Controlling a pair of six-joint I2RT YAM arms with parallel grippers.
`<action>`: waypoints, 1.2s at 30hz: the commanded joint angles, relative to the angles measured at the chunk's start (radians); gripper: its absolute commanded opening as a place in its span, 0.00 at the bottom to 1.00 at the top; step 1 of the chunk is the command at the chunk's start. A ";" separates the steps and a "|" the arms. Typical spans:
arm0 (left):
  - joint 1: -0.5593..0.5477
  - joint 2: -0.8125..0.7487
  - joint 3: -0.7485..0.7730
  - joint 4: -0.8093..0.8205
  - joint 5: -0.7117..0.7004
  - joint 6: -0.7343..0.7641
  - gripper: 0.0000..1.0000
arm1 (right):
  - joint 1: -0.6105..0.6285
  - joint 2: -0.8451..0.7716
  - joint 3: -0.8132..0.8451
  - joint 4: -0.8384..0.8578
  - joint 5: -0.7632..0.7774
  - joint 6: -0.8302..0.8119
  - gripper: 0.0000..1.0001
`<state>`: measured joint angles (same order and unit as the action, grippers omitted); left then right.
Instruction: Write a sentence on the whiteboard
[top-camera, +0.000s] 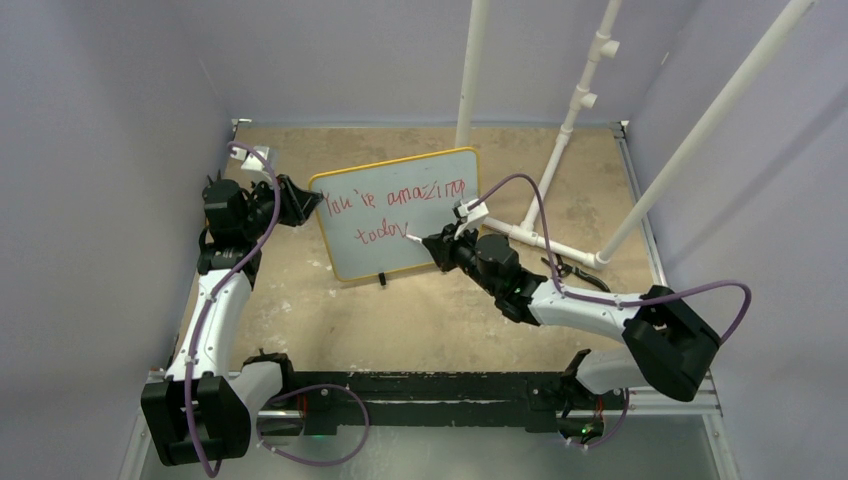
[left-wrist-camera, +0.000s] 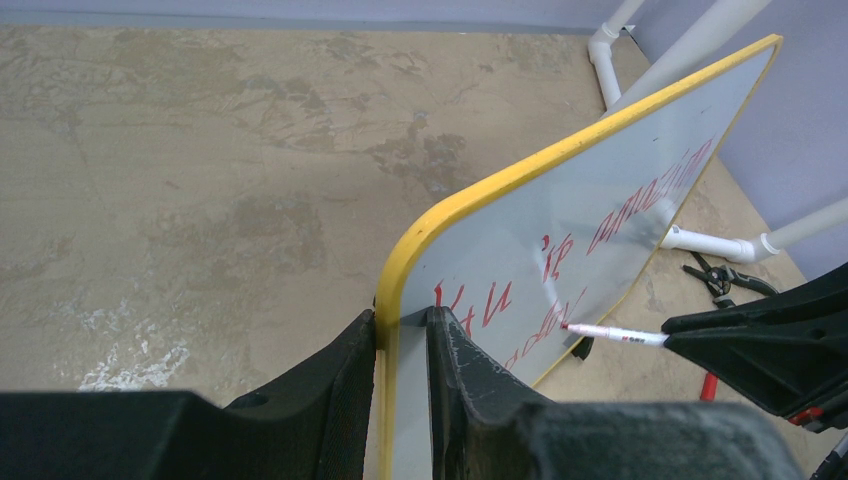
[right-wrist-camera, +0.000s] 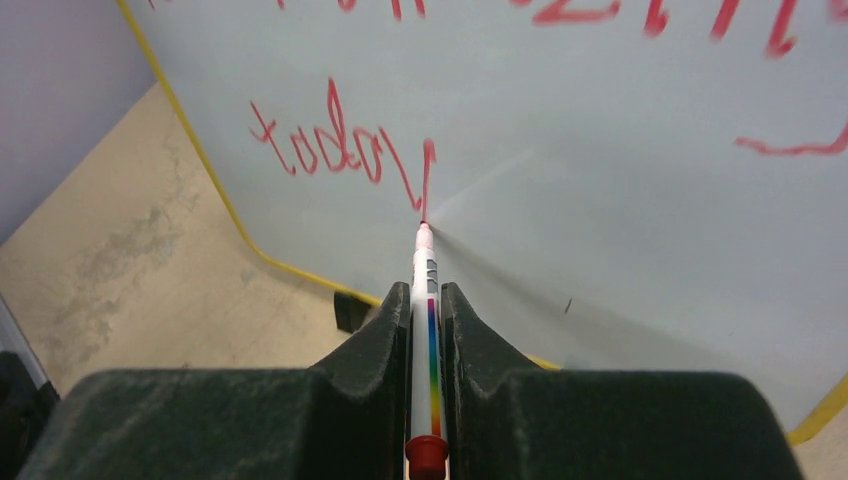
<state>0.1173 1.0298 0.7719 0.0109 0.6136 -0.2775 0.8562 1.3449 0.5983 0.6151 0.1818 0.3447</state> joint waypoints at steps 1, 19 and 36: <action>0.004 -0.010 -0.005 0.034 0.018 -0.005 0.23 | 0.005 0.047 -0.025 0.030 -0.033 0.035 0.00; -0.016 -0.054 0.015 -0.039 -0.077 0.042 0.51 | 0.021 -0.167 0.030 -0.112 -0.118 0.017 0.00; -0.403 -0.101 0.298 -0.334 -0.350 0.177 0.57 | -0.282 -0.428 0.127 -0.523 -0.187 -0.081 0.00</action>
<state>-0.1947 0.9199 1.0172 -0.2749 0.2855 -0.1390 0.6117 0.9867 0.6552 0.2127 0.0051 0.2962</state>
